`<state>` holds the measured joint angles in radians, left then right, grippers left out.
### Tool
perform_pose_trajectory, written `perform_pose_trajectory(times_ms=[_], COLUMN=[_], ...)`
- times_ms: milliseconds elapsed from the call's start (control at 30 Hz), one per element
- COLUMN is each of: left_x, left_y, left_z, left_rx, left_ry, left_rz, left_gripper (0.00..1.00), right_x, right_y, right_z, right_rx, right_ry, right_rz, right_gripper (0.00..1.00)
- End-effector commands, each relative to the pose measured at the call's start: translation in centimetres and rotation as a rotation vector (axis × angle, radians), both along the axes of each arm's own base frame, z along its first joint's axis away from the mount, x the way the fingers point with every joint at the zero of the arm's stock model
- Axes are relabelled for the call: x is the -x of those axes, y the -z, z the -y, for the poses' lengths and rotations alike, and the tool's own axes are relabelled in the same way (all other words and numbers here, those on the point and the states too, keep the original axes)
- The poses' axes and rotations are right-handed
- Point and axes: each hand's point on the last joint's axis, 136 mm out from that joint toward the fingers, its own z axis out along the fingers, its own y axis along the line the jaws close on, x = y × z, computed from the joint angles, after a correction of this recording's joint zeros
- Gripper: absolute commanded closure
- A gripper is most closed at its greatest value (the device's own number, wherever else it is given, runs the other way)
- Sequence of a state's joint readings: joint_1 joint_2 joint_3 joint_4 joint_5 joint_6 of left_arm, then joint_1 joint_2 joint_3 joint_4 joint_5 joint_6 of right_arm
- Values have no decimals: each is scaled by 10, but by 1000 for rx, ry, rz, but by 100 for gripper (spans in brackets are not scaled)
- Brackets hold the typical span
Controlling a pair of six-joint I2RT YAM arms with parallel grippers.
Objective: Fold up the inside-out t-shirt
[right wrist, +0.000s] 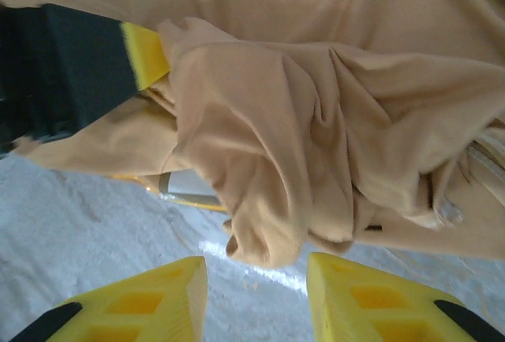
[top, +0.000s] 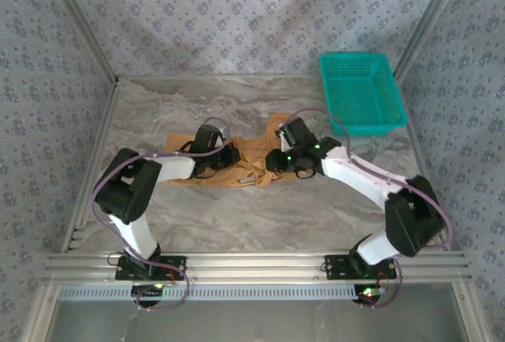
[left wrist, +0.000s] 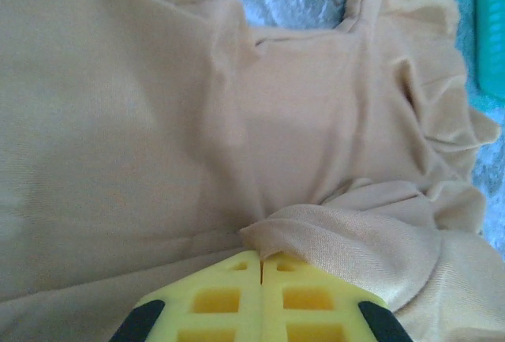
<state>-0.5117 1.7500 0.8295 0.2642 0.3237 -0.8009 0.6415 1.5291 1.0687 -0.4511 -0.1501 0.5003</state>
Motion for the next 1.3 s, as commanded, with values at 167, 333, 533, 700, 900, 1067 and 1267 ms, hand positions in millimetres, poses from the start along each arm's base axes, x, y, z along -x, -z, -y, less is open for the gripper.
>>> perform_pose_trajectory(times_ms=[167,333,533,700,900,1067,1267], left_x=[0,-4,-11,-8,11,22,26], left_y=[-8,-1,-1,-13,-18,-7,-6], left_z=[-12,-28,-54,-45,-10,-3,-10], left_rx=[-27,-56,-75,-40,-18,-36,-57], left_ry=[-47,-89,-143,-135,-86,-66,-75], left_rz=[26,3,-2,15,26,8,14], left_gripper=[100,100,100,100,100,100,100], right_x=[-22,-15,-15,-17,4,8,-5], right_y=[23,7,-35,-23,28,12,-22], right_z=[-12,4,52,74,53,41,-14], right_rx=[125,153,132,82,92,70,-64], right_ry=[27,39,67,84,31,70,63], right_rz=[-37,-44,21,31,-64,-21,61], right_gripper=[72,100,100,100,100,93,91])
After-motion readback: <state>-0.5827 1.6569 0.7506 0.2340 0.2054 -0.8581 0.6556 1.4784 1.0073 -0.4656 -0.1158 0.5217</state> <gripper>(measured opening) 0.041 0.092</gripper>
